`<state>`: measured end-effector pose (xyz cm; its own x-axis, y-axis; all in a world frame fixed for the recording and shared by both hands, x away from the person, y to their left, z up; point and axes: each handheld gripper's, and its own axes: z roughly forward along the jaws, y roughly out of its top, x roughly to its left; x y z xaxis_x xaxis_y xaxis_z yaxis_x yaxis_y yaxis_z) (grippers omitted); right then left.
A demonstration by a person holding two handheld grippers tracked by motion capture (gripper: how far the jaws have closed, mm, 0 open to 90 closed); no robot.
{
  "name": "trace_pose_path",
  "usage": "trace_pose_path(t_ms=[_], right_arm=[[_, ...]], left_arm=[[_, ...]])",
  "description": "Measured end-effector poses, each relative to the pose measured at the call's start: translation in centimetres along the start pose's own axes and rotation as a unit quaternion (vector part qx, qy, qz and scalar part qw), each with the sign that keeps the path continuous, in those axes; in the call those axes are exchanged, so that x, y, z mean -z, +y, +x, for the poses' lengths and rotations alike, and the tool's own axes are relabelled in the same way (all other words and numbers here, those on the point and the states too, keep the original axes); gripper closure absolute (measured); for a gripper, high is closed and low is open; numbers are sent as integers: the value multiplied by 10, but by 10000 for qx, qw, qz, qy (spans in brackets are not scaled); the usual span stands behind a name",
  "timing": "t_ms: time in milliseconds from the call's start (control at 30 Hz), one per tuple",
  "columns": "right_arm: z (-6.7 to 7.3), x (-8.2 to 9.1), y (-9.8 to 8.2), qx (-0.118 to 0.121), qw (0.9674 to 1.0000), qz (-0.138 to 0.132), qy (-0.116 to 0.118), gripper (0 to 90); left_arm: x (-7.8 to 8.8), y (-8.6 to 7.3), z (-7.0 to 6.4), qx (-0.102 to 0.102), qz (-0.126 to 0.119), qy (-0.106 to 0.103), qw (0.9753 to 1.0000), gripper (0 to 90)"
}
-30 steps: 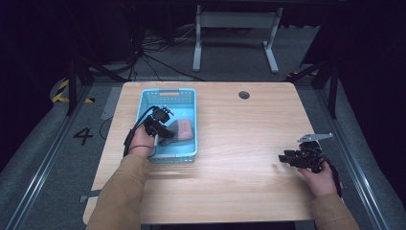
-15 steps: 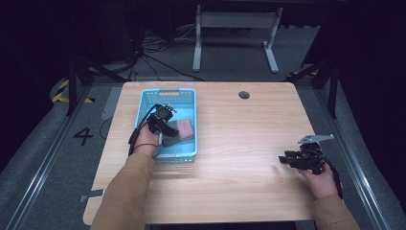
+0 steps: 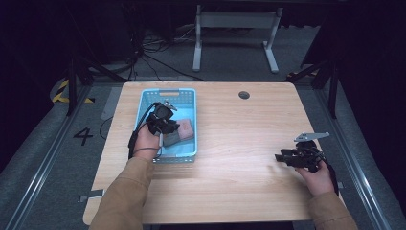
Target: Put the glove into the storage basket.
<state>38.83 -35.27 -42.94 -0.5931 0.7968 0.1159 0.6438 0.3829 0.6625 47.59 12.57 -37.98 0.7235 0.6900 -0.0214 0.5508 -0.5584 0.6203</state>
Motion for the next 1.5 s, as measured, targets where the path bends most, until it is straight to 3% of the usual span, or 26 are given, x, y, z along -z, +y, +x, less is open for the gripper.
trace_pose_path(t_ms=[167, 433, 533, 633, 767, 967, 1200, 1500], right_arm=[[2, -2, 8, 91, 9999, -22, 43, 594], [5, -9, 23, 230, 9996, -77, 157, 600], [7, -10, 26, 278, 9994, -52, 194, 600], [9, -10, 27, 310, 9992, -59, 253, 602], [12, -11, 27, 381, 9987, -16, 329, 604], [15, -10, 26, 439, 9981, -45, 418, 605], [16, -11, 24, 496, 9977, -16, 455, 606], [16, -13, 23, 500, 9976, 13, 477, 607]], left_arm=[[19, -2, -18, -170, -296, -237, 9991, 888], [49, -10, -57, -460, -548, -527, 9960, 895], [56, -13, -70, -518, -521, -680, 9950, 895], [59, -16, -83, -419, -429, -886, 9943, 896], [61, -20, -97, -512, -473, -1039, 9921, 896], [57, -30, -111, -577, -515, -1311, 9883, 895], [34, -48, -126, -762, -245, -1517, 9852, 895], [4, -68, -133, -672, -57, -1451, 9871, 889]])
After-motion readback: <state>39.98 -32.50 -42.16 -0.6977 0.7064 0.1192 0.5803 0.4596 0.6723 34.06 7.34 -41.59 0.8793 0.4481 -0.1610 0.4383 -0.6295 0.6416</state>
